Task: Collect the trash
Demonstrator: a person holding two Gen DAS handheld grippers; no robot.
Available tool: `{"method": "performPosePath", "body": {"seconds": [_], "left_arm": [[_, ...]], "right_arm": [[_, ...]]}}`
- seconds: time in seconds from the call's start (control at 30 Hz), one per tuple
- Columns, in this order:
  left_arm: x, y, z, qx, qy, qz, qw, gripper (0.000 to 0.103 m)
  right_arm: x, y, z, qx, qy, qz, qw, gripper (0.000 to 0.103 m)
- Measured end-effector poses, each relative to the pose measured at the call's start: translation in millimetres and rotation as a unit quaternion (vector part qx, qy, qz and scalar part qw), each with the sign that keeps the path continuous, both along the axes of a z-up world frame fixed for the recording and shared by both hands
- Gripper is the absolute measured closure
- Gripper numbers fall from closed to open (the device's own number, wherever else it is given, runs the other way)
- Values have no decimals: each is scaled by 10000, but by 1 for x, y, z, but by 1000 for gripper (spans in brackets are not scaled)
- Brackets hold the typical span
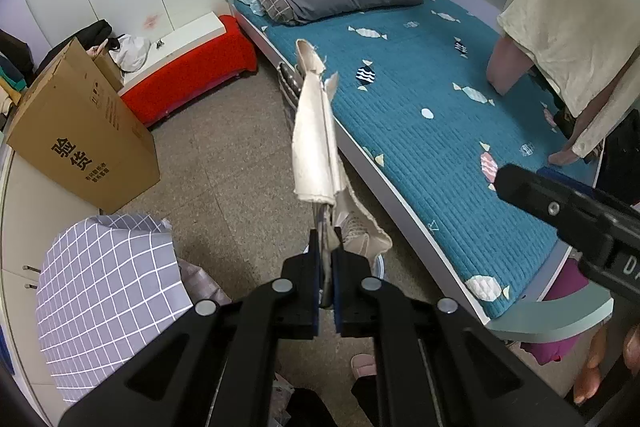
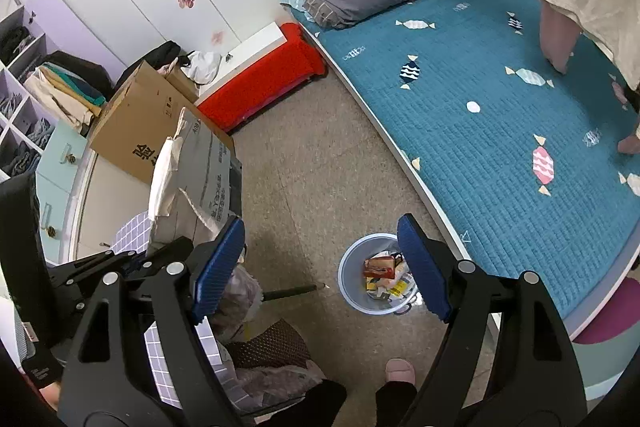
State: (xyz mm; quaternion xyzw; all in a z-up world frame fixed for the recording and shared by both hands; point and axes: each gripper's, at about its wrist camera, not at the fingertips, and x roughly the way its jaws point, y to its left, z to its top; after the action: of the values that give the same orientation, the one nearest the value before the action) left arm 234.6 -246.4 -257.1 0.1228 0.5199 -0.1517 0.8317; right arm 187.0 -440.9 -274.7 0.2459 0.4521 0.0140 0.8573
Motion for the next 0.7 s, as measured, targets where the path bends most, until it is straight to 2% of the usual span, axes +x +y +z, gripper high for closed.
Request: {"method": "performPosePath", "body": {"seconds": [0.03, 0.1, 0.13, 0.17, 0.37, 0.53, 0.7], "left_arm": [[2, 0, 0, -42, 0, 25, 10000, 95], [5, 0, 0, -97, 73, 52, 9999, 81], [6, 0, 0, -81, 63, 94, 9999, 56], [6, 0, 0, -61, 10, 137, 9999, 39], [-4, 6, 6, -64, -118, 370, 9992, 38], [-23, 19, 22, -9, -387, 821, 9959, 35], [-45, 41, 44, -111, -554, 1274, 9902, 34]], "right_arm": [[0, -1, -1, 31, 12, -21, 10000, 25], [-2, -4, -2, 44, 20, -63, 10000, 25], [-3, -5, -3, 58, 19, -76, 10000, 25], [-4, -5, -2, 62, 18, -80, 9999, 25], [-8, -5, 1, 76, -14, -2, 10000, 25], [-14, 2, 8, 17, -152, 244, 9996, 25], [-19, 19, 24, 87, -343, 583, 9977, 25]]}}
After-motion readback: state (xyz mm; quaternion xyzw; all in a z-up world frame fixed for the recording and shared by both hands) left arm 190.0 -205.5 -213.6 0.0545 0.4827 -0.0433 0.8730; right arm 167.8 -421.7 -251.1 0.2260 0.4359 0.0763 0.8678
